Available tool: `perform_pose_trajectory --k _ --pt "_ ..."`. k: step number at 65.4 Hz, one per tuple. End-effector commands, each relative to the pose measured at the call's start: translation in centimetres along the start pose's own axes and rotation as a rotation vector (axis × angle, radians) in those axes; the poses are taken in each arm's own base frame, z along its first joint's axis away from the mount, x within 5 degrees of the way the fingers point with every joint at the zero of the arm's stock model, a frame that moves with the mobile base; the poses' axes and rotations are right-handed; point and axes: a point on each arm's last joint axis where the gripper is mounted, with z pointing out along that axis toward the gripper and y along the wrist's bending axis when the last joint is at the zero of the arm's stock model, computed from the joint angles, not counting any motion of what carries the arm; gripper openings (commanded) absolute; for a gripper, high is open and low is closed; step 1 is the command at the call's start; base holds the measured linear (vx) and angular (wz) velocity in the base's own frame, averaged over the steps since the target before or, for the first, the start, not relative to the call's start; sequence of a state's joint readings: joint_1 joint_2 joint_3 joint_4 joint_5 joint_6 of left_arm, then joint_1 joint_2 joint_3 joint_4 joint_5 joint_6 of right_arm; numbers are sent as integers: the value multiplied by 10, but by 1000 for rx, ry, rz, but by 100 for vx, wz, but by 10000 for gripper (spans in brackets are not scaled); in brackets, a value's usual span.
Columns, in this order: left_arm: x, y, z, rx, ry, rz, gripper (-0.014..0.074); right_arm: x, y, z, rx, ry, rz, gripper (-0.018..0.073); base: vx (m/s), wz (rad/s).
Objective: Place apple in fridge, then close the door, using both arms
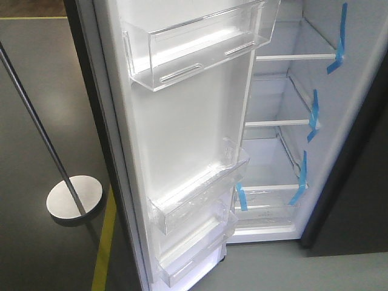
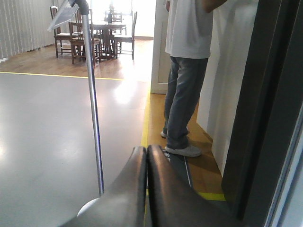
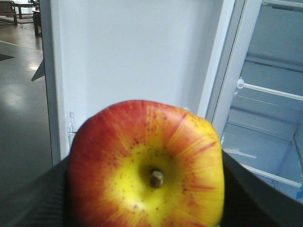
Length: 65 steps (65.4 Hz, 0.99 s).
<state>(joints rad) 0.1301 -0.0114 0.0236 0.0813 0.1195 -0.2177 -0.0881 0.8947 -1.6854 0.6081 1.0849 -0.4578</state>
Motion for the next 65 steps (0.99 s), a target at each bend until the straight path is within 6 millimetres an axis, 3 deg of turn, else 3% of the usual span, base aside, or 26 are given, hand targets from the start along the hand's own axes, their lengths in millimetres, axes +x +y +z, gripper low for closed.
perform_pose_trajectory --k 1,65 --pt "-13 -2 -3 21 -101 -15 -6 -11 -1 -2 20 -93 1 223 4 -2" --pt "-13 -2 -3 21 -101 -15 -6 -11 -1 -2 20 -93 1 223 4 -1"
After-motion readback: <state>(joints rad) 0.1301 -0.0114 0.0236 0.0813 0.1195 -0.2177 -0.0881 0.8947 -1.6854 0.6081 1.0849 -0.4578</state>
